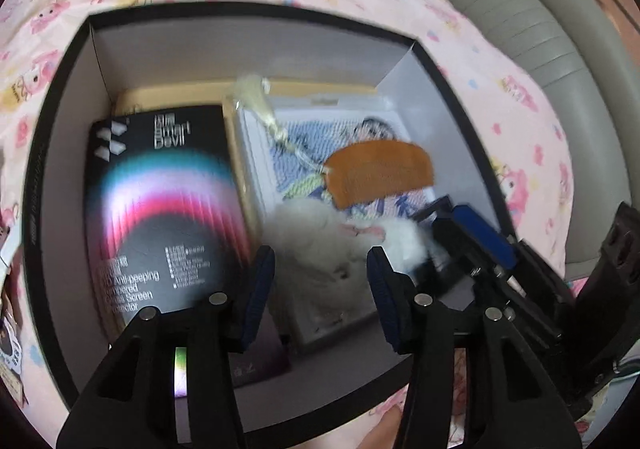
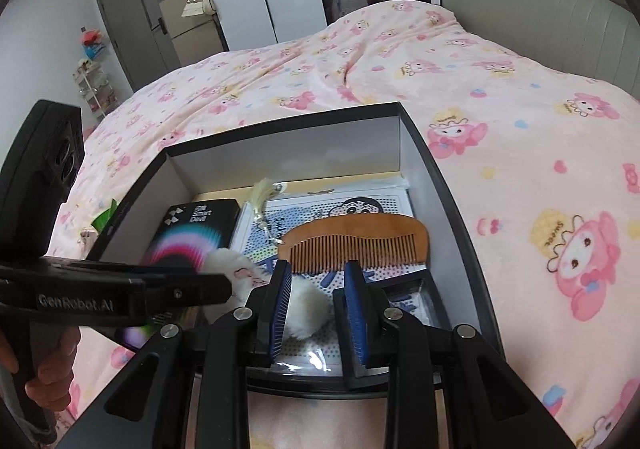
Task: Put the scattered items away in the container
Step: 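Lower the plush toy into the black box and open the left tool, then withdraw the left tool and move it over the white smartwatch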
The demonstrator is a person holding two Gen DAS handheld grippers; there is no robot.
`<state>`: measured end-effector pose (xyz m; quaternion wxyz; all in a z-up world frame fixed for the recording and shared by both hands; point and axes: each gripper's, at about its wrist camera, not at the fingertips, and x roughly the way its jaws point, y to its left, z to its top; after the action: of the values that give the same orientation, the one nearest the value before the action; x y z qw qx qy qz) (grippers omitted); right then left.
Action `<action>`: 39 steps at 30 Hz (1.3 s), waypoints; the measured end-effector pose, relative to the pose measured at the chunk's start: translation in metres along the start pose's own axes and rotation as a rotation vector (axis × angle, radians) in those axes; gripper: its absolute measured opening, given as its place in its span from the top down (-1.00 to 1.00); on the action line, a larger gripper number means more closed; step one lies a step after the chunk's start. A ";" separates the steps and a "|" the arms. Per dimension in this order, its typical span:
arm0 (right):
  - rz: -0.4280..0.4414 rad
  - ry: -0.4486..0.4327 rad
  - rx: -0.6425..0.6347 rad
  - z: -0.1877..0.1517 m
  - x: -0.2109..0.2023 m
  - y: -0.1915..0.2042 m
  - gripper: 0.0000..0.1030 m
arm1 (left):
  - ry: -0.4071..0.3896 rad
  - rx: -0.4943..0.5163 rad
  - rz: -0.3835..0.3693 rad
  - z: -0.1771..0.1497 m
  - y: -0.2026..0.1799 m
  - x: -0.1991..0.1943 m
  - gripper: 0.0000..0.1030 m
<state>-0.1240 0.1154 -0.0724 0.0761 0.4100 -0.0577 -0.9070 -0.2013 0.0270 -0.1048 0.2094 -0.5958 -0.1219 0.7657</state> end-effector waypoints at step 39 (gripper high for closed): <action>0.051 -0.084 -0.008 -0.047 -0.120 0.066 0.15 | -0.304 0.061 -0.054 -0.136 -0.028 -0.141 -0.16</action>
<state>-0.0047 0.0712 -0.0041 0.0983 0.3699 -0.0679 -0.9214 -0.0364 -0.0225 -0.0066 0.2270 -0.4630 -0.1448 0.8445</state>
